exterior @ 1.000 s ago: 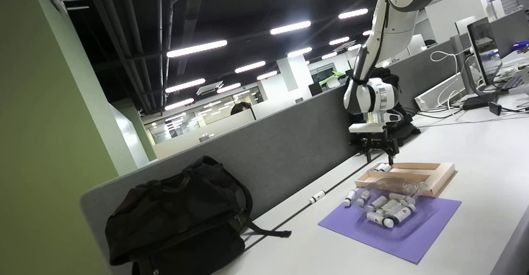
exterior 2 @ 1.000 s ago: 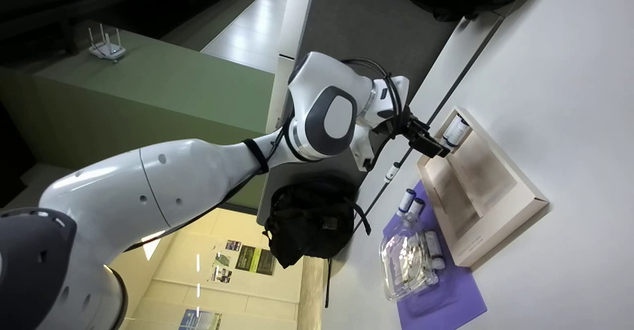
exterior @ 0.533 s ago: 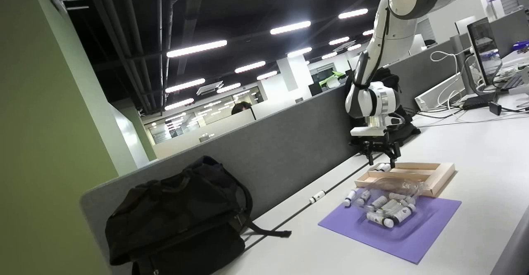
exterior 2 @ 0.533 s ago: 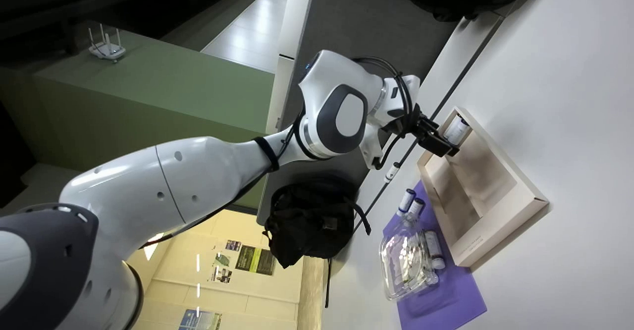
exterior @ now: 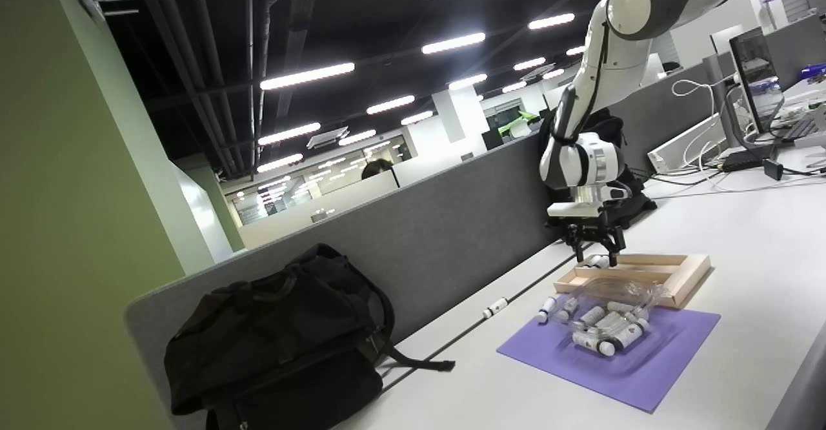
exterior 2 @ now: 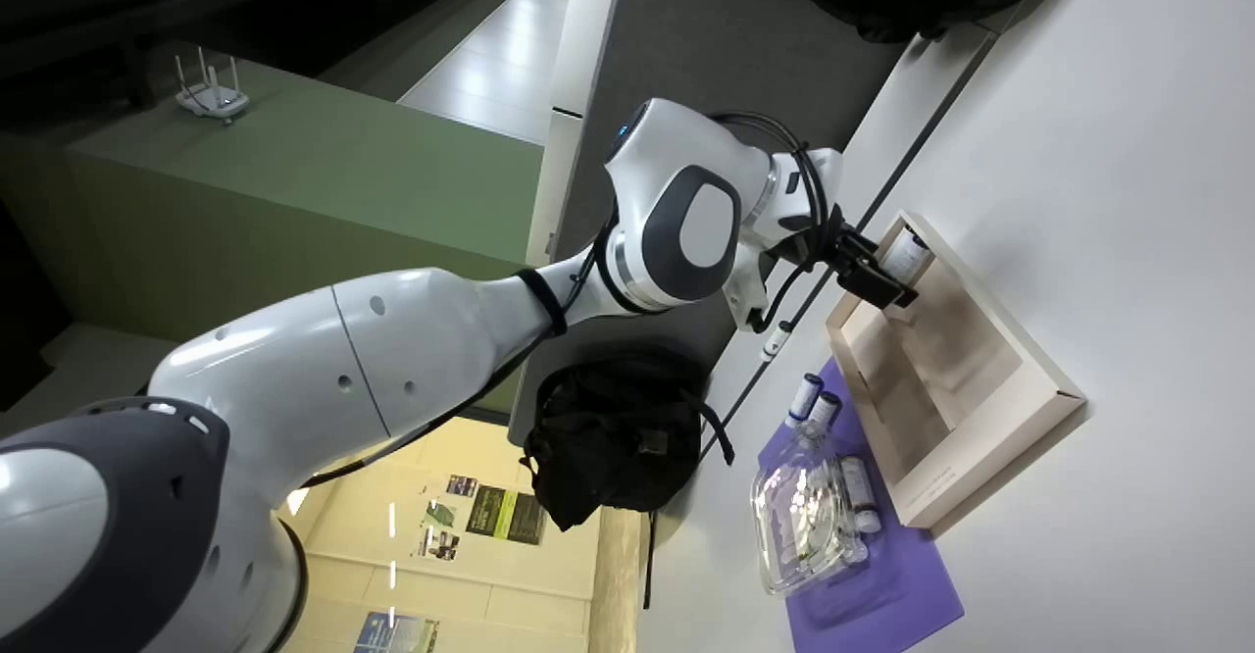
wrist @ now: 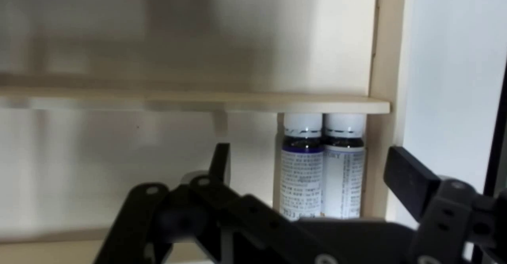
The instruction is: Remove all the bottles on the tray
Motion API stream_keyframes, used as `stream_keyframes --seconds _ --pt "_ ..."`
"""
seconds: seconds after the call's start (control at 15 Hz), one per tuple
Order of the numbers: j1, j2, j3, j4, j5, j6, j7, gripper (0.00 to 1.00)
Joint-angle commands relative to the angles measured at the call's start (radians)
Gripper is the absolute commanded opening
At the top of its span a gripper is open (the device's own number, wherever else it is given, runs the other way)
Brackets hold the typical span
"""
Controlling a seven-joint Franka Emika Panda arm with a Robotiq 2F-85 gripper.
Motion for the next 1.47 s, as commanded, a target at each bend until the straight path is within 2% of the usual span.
stream_keyframes --seconds 0.0,0.4,1.4 --pt "-0.008 0.026 -0.002 0.054 -0.009 -0.037 0.047 1.00" --pt "-0.010 0.029 -0.003 0.059 -0.015 -0.066 0.050 1.00" --pt "-0.041 -0.028 0.016 -0.046 0.000 -0.046 -0.067 1.00"
